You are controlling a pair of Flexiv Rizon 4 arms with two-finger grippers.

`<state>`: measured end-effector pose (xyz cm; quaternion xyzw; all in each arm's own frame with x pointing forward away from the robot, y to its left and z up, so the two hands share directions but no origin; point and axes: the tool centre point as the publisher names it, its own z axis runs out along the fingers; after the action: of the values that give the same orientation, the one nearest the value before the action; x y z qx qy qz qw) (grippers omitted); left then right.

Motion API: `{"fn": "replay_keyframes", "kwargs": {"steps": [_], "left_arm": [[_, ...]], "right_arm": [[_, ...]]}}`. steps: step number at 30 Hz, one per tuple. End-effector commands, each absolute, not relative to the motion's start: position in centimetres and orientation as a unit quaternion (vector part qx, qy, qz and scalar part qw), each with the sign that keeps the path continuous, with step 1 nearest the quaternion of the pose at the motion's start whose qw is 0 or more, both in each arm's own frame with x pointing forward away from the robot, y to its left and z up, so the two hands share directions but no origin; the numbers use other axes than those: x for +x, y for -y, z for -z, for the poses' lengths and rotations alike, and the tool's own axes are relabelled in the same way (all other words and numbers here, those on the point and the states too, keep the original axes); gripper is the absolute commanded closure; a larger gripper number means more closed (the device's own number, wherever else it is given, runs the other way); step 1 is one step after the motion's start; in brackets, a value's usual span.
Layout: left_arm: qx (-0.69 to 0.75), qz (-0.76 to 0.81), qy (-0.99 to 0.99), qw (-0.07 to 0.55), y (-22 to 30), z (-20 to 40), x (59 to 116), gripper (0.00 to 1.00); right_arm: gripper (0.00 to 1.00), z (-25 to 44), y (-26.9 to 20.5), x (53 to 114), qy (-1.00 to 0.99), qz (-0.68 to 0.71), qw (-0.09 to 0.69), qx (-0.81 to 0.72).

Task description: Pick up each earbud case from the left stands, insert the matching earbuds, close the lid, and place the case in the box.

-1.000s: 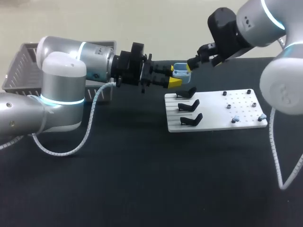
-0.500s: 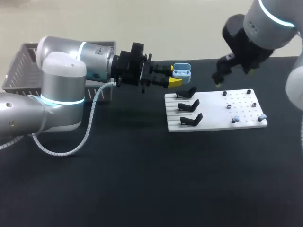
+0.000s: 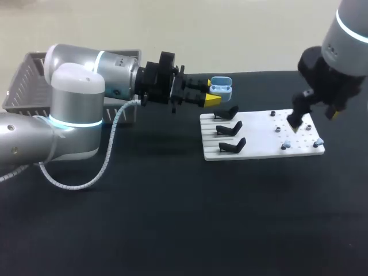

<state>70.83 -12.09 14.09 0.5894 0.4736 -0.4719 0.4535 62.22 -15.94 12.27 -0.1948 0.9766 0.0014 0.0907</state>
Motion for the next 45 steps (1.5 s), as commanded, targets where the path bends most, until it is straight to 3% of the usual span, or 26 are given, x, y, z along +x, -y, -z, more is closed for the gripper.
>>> {"fn": "replay_keyframes", "kwargs": {"steps": [1,4,6,12,17,23,28,31,37,45], "left_arm": [[0.589,0.472,-0.473,0.454,12.1,-14.0,70.9,1.00],[0.589,0.472,-0.473,0.454,12.1,-14.0,70.9,1.00],[0.589,0.472,-0.473,0.454,12.1,-14.0,70.9,1.00],[0.589,0.472,-0.473,0.454,12.1,-14.0,70.9,1.00],[0.589,0.472,-0.473,0.454,12.1,-14.0,70.9,1.00],[0.589,0.472,-0.473,0.454,12.1,-14.0,70.9,1.00],[0.589,0.472,-0.473,0.454,12.1,-14.0,70.9,1.00],[0.589,0.472,-0.473,0.454,12.1,-14.0,70.9,1.00],[0.589,0.472,-0.473,0.454,12.1,-14.0,70.9,1.00],[0.589,0.472,-0.473,0.454,12.1,-14.0,70.9,1.00]], "right_arm": [[0.15,-11.3,16.5,62.0,-0.976,0.002,0.088,-0.199],[0.11,-10.3,17.0,61.9,-0.973,0.020,0.076,-0.215],[0.16,-9.7,17.4,61.8,-0.971,0.025,0.074,-0.227],[0.09,-8.2,18.3,62.0,-0.965,0.026,0.083,-0.248],[0.36,-7.1,18.9,62.5,-0.963,0.036,0.095,-0.248],[0.50,-5.9,19.5,63.1,-0.964,0.046,0.094,-0.246],[0.49,-5.4,19.8,63.3,-0.964,0.046,0.096,-0.244],[0.41,-5.0,20.0,63.5,-0.964,0.047,0.100,-0.240],[0.54,-4.3,20.4,63.9,-0.966,0.054,0.107,-0.229],[0.58,-3.6,20.9,64.2,-0.969,0.059,0.113,-0.212]]}}
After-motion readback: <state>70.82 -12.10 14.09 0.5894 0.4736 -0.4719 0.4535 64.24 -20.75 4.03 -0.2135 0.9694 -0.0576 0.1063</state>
